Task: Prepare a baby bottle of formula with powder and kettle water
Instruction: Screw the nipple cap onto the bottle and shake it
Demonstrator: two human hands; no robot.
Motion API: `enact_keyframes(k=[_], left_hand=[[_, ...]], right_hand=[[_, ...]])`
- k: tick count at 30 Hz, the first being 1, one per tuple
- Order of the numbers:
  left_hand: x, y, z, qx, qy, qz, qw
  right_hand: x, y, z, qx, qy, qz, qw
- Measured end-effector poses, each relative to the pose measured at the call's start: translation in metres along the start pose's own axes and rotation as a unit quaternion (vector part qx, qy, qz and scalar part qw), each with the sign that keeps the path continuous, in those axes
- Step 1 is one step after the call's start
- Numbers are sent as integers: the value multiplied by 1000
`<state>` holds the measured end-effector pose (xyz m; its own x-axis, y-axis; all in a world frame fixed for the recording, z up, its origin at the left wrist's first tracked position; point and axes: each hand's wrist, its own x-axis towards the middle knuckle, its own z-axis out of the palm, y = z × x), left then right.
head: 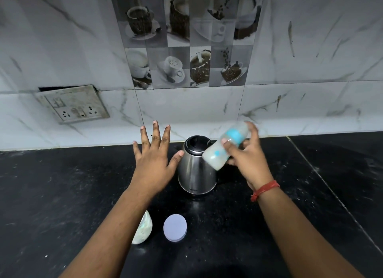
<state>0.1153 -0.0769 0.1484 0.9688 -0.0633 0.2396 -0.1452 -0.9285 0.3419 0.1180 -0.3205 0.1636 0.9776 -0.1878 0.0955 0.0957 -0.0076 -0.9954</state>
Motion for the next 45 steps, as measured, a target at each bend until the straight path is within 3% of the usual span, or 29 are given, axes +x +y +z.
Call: enact_keyframes(k=[2,3,7,10,12,15,16,20,21,24,25,29,30,33,38,42,45], left_hand=[[-1,1,0,0,-3,0,1000],[-2,1,0,2,-5,1,1000],[-1,1,2,0,-4,0,1000],[-2,1,2,0,-1,1,1000],[-2,0,3,4,-2,0,1000],[-1,1,3,-2,0,-4,1000],[-1,1,3,-5,2,-3,1000],[-2,2,1,-3,-2,-4,1000],[-3,1,1,-1,-3,-5,1000],[-3,-1,1,-3,-3,-8,1000],[-3,-1,0,-6,-1,-9,1000],[-3,0,0,-10,0,-5,1000],[-3,0,0,-8,-2,-5,1000],[-2,1,0,-7,-2,-5,1000],[-4,0,-1,-8,-6,-3,1000],[-2,-1,-3,-9,-7,-5,1000],[-2,0,-4,-10,-1,0,1000]], right_hand=[[1,1,-1,74,97,-25,992],[2,3,-1,71,108,-34,991],[0,5,-1,-54,-28,-6,998],[4,-2,-5,54,93,-31,994],[4,-4,-3,54,118,-53,990],[1,0,0,-77,-35,-23,996],[0,0,0,-74,-43,-16,996],[1,1,-1,77,129,-45,988],[1,2,0,68,127,-45,989],[-1,11,1,-64,-31,-6,997],[-3,10,0,-68,-35,-1,997],[-1,9,-2,53,130,-41,989],[0,10,-1,36,128,-50,990],[-5,13,2,-96,8,-27,995],[-2,5,-5,62,164,-65,982],[1,8,-3,-111,6,-26,994],[0,2,-6,1,131,-60,990]])
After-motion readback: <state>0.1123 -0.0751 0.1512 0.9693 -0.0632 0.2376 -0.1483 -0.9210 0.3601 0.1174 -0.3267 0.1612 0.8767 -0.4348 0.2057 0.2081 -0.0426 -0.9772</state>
